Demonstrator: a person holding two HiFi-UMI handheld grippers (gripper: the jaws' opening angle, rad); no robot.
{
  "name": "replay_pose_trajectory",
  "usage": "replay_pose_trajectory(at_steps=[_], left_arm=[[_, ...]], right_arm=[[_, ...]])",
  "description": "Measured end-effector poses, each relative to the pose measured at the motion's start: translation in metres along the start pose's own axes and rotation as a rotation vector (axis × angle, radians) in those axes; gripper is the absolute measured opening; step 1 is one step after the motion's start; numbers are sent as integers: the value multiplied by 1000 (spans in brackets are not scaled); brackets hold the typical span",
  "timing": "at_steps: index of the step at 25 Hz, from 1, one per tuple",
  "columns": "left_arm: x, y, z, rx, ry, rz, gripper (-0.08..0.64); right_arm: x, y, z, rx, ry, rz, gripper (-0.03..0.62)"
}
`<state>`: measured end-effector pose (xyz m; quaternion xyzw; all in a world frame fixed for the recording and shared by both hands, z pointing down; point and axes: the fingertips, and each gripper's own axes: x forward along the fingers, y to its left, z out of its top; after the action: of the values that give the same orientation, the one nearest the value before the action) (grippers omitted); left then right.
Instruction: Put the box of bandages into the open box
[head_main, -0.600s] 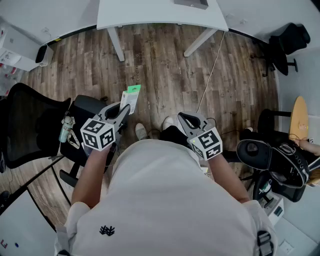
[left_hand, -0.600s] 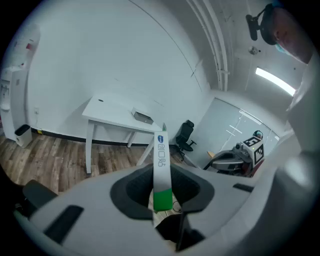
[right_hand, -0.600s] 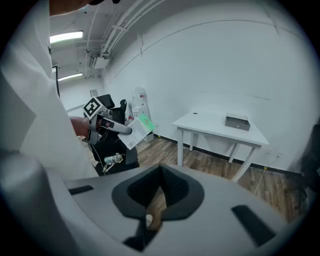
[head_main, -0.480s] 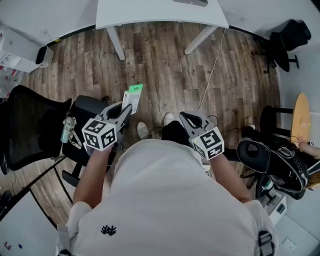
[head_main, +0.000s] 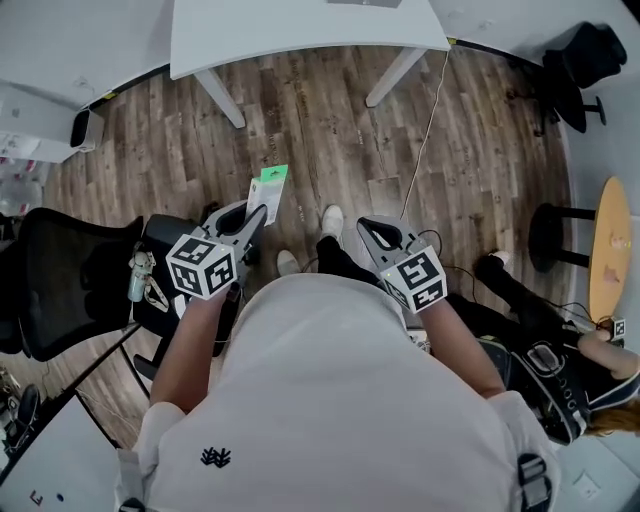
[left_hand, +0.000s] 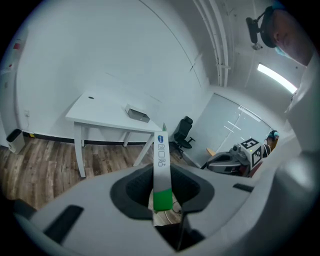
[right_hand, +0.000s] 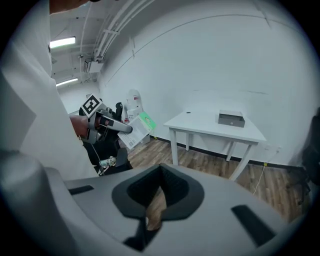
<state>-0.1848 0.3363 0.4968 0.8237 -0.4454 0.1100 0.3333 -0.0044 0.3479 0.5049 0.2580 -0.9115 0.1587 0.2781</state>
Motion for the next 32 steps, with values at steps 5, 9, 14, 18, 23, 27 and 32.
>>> replay_pose_trajectory(at_steps=[5,9,14,18,23,27,32], left_arm=[[37,0,31,24,5,17,92],[69,0,59,43,10,24,92],[108,2,88,49,16,20,92],[136,5,108,59,18,27,92],[166,10,134,55,21,29,92],[189,30,157,60,29,9,92],[225,64,192,63,50,-30,92]], right_arm=[[9,-46,16,-2,-44,18,6],[12,-86,27,-18,-67,-4,9],[15,-129,35,1,-78,-15,12],[18,-159,33,19,-59,-10,78],[20,-190,39,47,-61,-18,74],[34,-210,51,91,-66,-49,52],[59,-237,76,124,-54,-105,44]])
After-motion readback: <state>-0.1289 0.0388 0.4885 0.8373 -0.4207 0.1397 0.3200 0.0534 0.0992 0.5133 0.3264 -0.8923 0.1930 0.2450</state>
